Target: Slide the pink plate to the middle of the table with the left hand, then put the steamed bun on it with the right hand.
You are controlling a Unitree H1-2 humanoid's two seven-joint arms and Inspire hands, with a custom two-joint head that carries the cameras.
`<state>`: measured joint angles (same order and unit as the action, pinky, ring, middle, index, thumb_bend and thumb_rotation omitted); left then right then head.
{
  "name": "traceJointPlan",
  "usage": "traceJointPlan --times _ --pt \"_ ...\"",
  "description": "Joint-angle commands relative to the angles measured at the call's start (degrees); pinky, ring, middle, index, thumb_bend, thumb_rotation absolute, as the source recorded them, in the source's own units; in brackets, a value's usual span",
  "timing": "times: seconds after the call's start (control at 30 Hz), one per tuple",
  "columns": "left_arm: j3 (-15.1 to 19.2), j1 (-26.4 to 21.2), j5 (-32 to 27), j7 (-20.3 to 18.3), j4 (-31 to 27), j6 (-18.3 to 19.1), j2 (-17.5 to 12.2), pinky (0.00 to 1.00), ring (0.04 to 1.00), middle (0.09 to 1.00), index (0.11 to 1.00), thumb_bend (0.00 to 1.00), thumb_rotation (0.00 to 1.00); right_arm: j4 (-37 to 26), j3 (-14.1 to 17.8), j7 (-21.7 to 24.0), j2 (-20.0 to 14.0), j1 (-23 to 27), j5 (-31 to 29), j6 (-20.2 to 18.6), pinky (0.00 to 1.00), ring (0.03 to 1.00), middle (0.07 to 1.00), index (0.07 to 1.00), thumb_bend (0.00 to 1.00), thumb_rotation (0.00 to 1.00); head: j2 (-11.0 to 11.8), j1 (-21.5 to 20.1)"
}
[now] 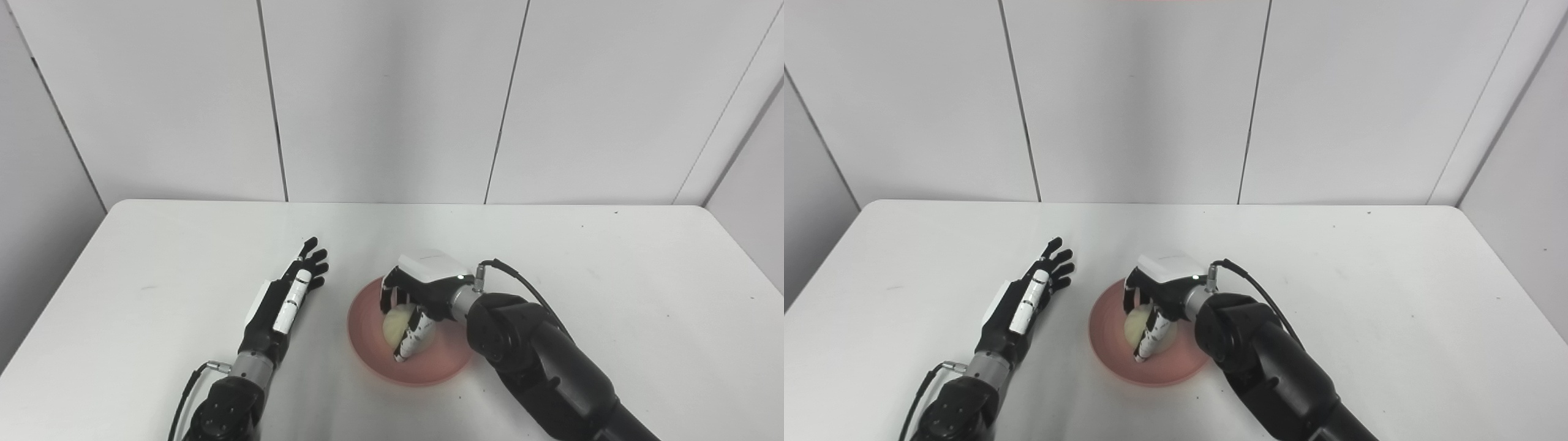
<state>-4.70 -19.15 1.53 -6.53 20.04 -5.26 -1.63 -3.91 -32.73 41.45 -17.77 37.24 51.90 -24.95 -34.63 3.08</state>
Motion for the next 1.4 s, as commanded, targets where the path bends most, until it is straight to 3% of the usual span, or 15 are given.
traceJointPlan --times 0.0,0.17,0.43,0.63,0.73,0.8,0.9,0.93,1.0,1.03,1.13,1.17,1.27,1.37 --pt "-2.19 4.75 0.29 -1.17 2.85 4.42 1.90 0.89 0.904 0.932 0.951 0.47 1.00 -3.11 0.60 3.63 -0.38 2.74 1.61 -1.76 0.50 0.653 0.739 0.766 0.81 0.41 0.06 0.09" --pt "-2.23 4.79 0.19 -1.06 2.64 4.69 1.93 0.88 0.902 0.932 0.951 0.47 1.00 -9.01 2.58 10.53 -0.19 3.00 4.89 -1.91 0.49 0.646 0.774 0.823 0.86 0.43 -0.08 0.12" --pt "-1.86 4.61 -0.80 -1.40 2.86 5.08 2.10 0.89 0.906 0.935 0.956 0.46 1.00 -14.03 5.12 15.64 0.22 3.35 7.58 -1.70 0.45 0.653 0.812 0.889 0.88 0.43 0.07 -0.03" --pt "-1.86 4.37 -1.19 -1.69 4.06 3.88 1.79 0.90 0.909 0.938 0.960 0.47 1.00 -16.06 8.87 12.15 0.88 2.36 5.52 -0.23 0.44 0.632 0.786 0.879 0.89 0.40 0.40 -0.47" --pt "-2.04 4.36 -1.17 -1.69 4.20 3.72 1.57 0.89 0.908 0.940 0.959 0.48 1.00 -16.75 10.17 10.70 0.83 2.05 4.89 0.15 0.49 0.723 0.860 0.891 0.89 0.43 0.50 -0.55" --pt "-2.01 4.36 -1.34 -1.77 4.22 3.79 1.50 0.89 0.910 0.942 0.960 0.48 1.00 -17.00 12.02 7.67 0.87 1.17 3.99 0.36 0.50 0.705 0.824 0.890 0.90 0.45 0.83 -0.92" --pt "-1.92 4.33 -1.59 -1.84 4.47 3.70 1.39 0.89 0.913 0.943 0.962 0.48 1.00 -16.31 14.74 0.21 1.18 -0.92 2.38 2.56 0.41 0.556 0.724 0.883 0.93 0.50 1.18 -1.24" --pt "-1.88 4.29 -1.68 -1.93 4.69 3.54 1.28 0.90 0.914 0.944 0.962 0.48 1.00 -15.69 15.86 -3.15 1.60 -1.94 1.50 3.63 0.45 0.559 0.717 0.881 0.93 0.52 1.39 -1.34" --pt "-1.89 4.30 -1.64 -2.01 4.83 3.36 1.09 0.90 0.915 0.946 0.964 0.48 1.00 -14.04 19.60 -10.44 3.29 -4.68 -2.44 5.60 0.57 0.678 0.786 0.907 0.90 0.63 1.45 -1.39" --pt "-1.92 4.38 -1.47 -1.92 4.75 3.30 1.00 0.90 0.915 0.946 0.964 0.48 1.00 -13.37 21.55 -13.39 4.32 -6.07 -4.56 5.91 0.58 0.691 0.797 0.912 0.89 0.64 1.54 -1.48" --pt "-1.96 4.72 -1.10 -1.71 4.42 3.14 0.65 0.89 0.911 0.941 0.958 0.49 1.00 -11.99 26.01 -18.09 6.92 -8.96 -10.98 5.83 0.76 0.876 0.939 0.975 0.79 0.91 2.02 -2.20" --pt "-1.95 4.80 -1.08 -1.70 4.45 2.93 0.57 0.89 0.911 0.940 0.957 0.49 1.00 -11.54 27.46 -19.02 7.77 -9.64 -13.39 5.30 0.82 0.919 0.969 0.987 0.76 0.95 2.02 -2.20" --pt "-1.61 5.17 -1.54 -1.64 4.19 2.59 0.58 0.89 0.914 0.941 0.955 0.49 1.00 -9.45 32.92 -21.46 10.58 -10.90 -22.42 3.93 0.98 0.996 0.999 1.000 0.66 1.00 2.24 -2.63" --pt "-1.29 5.46 -1.92 -1.64 3.89 2.38 0.50 0.90 0.917 0.945 0.957 0.47 1.00 -5.42 38.88 -28.13 14.55 -11.70 -32.93 11.22 1.00 1.000 1.000 1.000 0.58 1.00 2.63 -3.07"
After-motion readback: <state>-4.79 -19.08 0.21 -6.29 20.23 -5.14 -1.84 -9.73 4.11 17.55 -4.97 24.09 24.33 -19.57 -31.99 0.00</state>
